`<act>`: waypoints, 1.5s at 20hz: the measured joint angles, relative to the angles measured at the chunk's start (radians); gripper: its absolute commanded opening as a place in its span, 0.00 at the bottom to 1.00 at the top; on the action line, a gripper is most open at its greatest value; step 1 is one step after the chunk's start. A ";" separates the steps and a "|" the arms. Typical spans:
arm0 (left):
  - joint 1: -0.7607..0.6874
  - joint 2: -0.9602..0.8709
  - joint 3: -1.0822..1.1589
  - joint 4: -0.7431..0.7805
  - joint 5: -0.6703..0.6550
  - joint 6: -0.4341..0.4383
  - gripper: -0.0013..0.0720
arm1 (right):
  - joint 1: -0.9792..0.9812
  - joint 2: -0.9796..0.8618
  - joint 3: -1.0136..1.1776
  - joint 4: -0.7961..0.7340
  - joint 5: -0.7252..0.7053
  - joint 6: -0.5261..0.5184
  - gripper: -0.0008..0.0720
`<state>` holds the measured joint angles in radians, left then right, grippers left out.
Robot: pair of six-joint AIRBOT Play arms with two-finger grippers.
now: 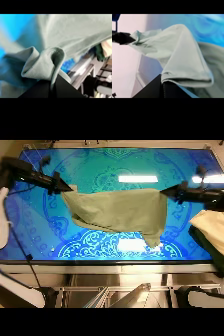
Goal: Fold the shirts.
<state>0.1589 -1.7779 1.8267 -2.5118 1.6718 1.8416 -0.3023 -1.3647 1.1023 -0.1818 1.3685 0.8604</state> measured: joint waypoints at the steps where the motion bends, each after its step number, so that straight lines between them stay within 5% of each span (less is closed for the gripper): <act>1: 0.003 0.114 -0.030 -0.014 0.031 0.028 0.05 | -0.018 0.118 0.001 0.008 0.027 -0.012 0.04; 4: 0.021 0.489 -0.109 -0.053 0.111 0.114 0.06 | -0.076 0.495 0.002 0.021 0.032 -0.025 0.04; 7: 0.092 0.830 -0.153 -0.049 0.109 0.183 0.06 | -0.134 0.853 0.003 -0.009 -0.115 -0.020 0.04; 11: 0.260 1.016 -0.115 0.026 0.003 0.240 0.06 | -0.195 1.060 0.003 -0.050 -0.345 -0.042 0.04; 14: 0.305 0.899 -0.061 -0.027 -0.018 0.255 0.06 | -0.216 0.950 0.000 -0.053 -0.363 -0.069 0.04; 19: 0.132 0.444 0.016 0.012 -0.044 0.262 0.04 | -0.115 0.502 -0.051 -0.046 -0.321 -0.181 0.04; 23: -0.026 0.031 0.144 0.184 -0.119 0.208 0.04 | 0.051 0.080 -0.075 -0.022 -0.393 -0.301 0.04; 27: -0.094 -0.200 0.186 0.303 -0.235 0.148 0.08 | 0.126 -0.143 -0.079 0.003 -0.533 -0.382 0.07; 28: -0.098 -0.225 0.183 0.316 -0.264 0.130 0.47 | 0.132 -0.164 -0.077 0.009 -0.558 -0.392 0.42; 29: -0.096 -0.243 0.186 0.326 -0.277 0.117 0.89 | 0.134 -0.173 -0.074 0.008 -0.571 -0.399 0.51; 30: -0.089 -0.256 0.195 0.334 -0.277 0.101 0.96 | 0.133 -0.172 -0.072 -0.002 -0.577 -0.398 0.51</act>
<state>0.0704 -2.0338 2.0220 -2.1777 1.3949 1.9423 -0.1696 -1.5372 1.0298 -0.1837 0.7918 0.4622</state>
